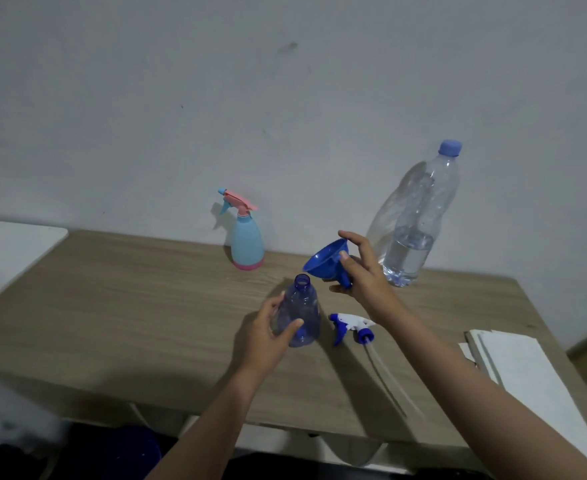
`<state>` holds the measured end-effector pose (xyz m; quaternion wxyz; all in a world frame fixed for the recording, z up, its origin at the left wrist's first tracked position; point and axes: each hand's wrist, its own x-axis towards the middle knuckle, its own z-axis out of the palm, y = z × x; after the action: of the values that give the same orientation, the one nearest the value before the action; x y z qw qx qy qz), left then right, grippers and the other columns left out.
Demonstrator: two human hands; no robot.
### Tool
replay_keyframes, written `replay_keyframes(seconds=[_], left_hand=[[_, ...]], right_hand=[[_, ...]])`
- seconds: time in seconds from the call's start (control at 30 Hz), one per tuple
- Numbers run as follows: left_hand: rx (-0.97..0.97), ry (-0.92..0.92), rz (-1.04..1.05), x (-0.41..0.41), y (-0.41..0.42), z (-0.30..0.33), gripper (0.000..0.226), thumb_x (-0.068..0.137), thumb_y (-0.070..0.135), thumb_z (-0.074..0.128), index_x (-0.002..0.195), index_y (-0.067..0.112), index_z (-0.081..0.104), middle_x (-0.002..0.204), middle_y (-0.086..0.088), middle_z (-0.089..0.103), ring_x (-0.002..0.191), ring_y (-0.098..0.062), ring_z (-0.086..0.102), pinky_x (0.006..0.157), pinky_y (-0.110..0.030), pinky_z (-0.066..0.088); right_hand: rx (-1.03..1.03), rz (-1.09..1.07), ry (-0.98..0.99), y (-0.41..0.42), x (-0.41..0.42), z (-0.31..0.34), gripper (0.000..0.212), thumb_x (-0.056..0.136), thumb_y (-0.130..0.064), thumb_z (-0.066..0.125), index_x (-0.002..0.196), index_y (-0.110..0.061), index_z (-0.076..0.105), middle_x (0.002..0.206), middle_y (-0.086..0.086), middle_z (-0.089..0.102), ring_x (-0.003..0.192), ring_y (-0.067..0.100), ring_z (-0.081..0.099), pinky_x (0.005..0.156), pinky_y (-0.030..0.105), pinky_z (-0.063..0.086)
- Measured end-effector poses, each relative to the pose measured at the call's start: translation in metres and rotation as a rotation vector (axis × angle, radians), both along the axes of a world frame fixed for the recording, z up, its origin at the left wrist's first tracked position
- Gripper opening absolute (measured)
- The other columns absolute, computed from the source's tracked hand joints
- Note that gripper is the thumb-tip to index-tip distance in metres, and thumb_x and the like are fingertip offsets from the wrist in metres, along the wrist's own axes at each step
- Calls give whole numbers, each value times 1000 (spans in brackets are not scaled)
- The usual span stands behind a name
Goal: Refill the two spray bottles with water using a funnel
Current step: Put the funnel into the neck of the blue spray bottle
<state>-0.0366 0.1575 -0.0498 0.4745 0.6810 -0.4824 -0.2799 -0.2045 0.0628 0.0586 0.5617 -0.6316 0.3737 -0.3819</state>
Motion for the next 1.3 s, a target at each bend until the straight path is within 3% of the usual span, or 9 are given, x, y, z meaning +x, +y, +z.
replay_keyframes(seconds=[0.1,0.17,0.33,0.5,0.8,0.87,1.0,1.2,1.3], left_hand=[[2,36,8,-3,2,8,51,79,32,75,123,32,51,119,16,60,108,2,54,77,-3,44],[0,53,8,-5,2,11,50,80,23,75,124,24,53,118,13,61,109,0,55,76,3,40],[2,71,-5,-6,4,16,49,81,18,74,125,18,52,119,10,58,110,-1,52,74,6,36],[0,61,-15,-7,5,19,44,81,17,73,121,17,54,113,11,60,103,3,52,71,6,36],[-4,77,-23,-7,5,24,43,80,14,74,119,15,55,111,11,60,95,9,51,70,5,37],[-2,81,-22,-7,6,24,43,81,15,73,119,15,54,110,13,58,99,4,53,70,5,37],[-7,103,-23,-8,5,25,43,80,13,74,119,12,55,109,12,59,106,-4,56,70,4,38],[-5,88,-26,-6,5,28,43,82,10,71,122,14,55,107,15,56,94,7,51,64,6,36],[-8,107,-29,-5,4,27,43,80,8,72,119,17,55,104,18,57,98,3,55,66,6,37]], right_hand=[[30,-41,-23,5,9,5,21,91,-57,45,110,-51,51,114,7,56,95,28,63,72,31,53],[-26,-70,-27,9,13,7,19,93,-47,48,112,-42,49,104,9,59,87,21,59,72,32,51],[-64,-131,-48,15,19,7,40,88,-34,64,123,-31,44,102,5,62,89,19,61,67,28,51],[-31,-187,-71,16,24,5,63,75,-42,74,131,-36,47,125,0,53,112,22,59,90,38,55],[-8,-274,-53,18,44,8,74,62,-63,73,124,-29,50,124,-1,55,114,21,58,97,48,50],[-40,-261,-19,21,45,6,70,71,-53,75,128,-24,48,125,0,54,115,20,57,96,42,51],[-73,-243,-20,26,43,2,63,77,-23,77,132,-13,46,128,3,51,103,4,56,74,8,49],[-93,-216,84,30,40,-11,74,67,-27,85,130,-21,46,125,0,52,110,15,57,76,16,52],[-91,-221,75,31,38,-14,76,67,-30,85,131,-22,45,125,0,54,113,16,57,79,19,52]])
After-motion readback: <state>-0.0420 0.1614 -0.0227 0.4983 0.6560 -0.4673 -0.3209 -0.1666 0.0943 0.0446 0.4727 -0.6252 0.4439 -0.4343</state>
